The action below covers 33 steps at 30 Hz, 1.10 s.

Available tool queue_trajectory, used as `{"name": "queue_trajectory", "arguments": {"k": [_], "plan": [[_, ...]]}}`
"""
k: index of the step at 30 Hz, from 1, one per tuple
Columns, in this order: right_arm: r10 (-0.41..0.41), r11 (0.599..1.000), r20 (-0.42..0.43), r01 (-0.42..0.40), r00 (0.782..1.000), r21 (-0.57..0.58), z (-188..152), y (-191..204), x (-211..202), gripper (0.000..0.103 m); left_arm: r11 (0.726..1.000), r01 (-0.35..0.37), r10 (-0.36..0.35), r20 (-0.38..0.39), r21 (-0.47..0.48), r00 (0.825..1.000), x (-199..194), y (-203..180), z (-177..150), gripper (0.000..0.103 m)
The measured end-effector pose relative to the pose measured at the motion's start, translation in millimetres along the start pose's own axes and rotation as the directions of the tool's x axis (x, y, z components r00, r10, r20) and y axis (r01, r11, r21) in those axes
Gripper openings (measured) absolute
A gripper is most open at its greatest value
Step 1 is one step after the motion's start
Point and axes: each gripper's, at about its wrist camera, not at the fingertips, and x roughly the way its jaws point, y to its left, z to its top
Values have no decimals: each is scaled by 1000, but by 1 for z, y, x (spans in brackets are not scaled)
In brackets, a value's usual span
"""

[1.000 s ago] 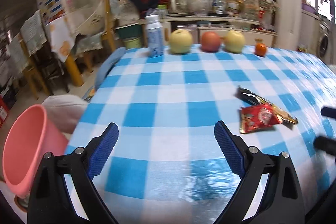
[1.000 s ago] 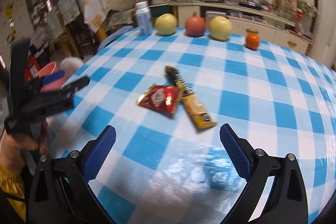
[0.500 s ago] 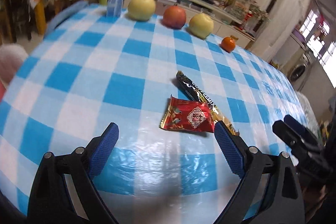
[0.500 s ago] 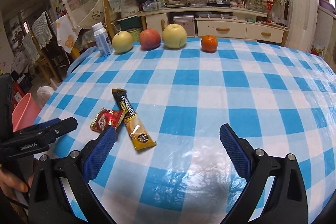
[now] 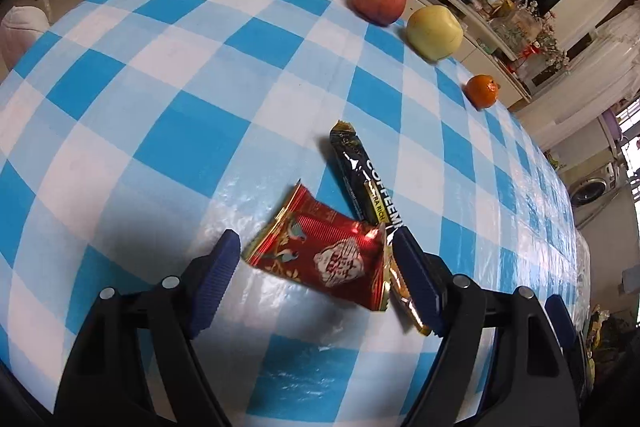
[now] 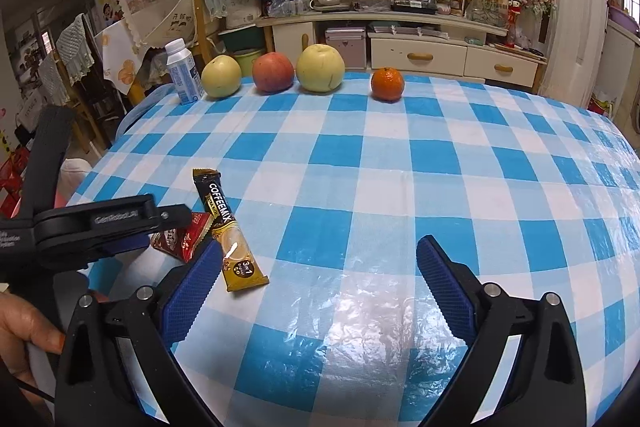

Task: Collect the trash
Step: 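Grasp the red snack packet with the left tool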

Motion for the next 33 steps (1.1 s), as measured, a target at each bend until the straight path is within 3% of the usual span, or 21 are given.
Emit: {"name": "queue_trajectory", "arguments": {"k": [3, 10, 14, 15, 16, 17, 24, 28, 33], "plan": [[18, 1000, -18, -18, 1000, -6, 0, 1, 3, 85, 999, -43, 43, 6, 24, 999, 5, -8, 5, 79], [26, 1000, -52, -27, 998, -12, -1, 4, 10, 84, 968, -133, 126, 45, 215, 991, 15, -29, 4, 68], [34, 999, -68, -35, 997, -20, -2, 7, 14, 84, 941, -132, 118, 64, 311, 991, 12, -28, -2, 65], [35, 999, -75, -36, 997, -22, -2, 8, 16, 84, 937, -134, 118, 67, 322, 991, 12, -27, -3, 62], [37, 999, -80, -39, 996, -24, -2, 9, 18, 84, 933, -141, 123, 75, 332, 990, 10, -26, -4, 51], [40, 999, -84, -43, 996, -28, -2, 12, 19, 84, 928, -146, 125, 84, 342, 989, 9, -23, -5, 52], [66, 995, -107, -74, 992, -69, -1, 28, 29, 84, 939, -78, 54, 81, 336, 995, 0, -5, -6, 49], [74, 994, -139, -85, 987, -71, -1, 33, 40, 75, 944, -27, -2, 88, 328, 996, -12, 4, -5, 22], [79, 993, -159, -92, 984, -76, -1, 40, 48, 74, 951, 0, -19, 59, 309, 998, -12, 21, -7, 18]]}}
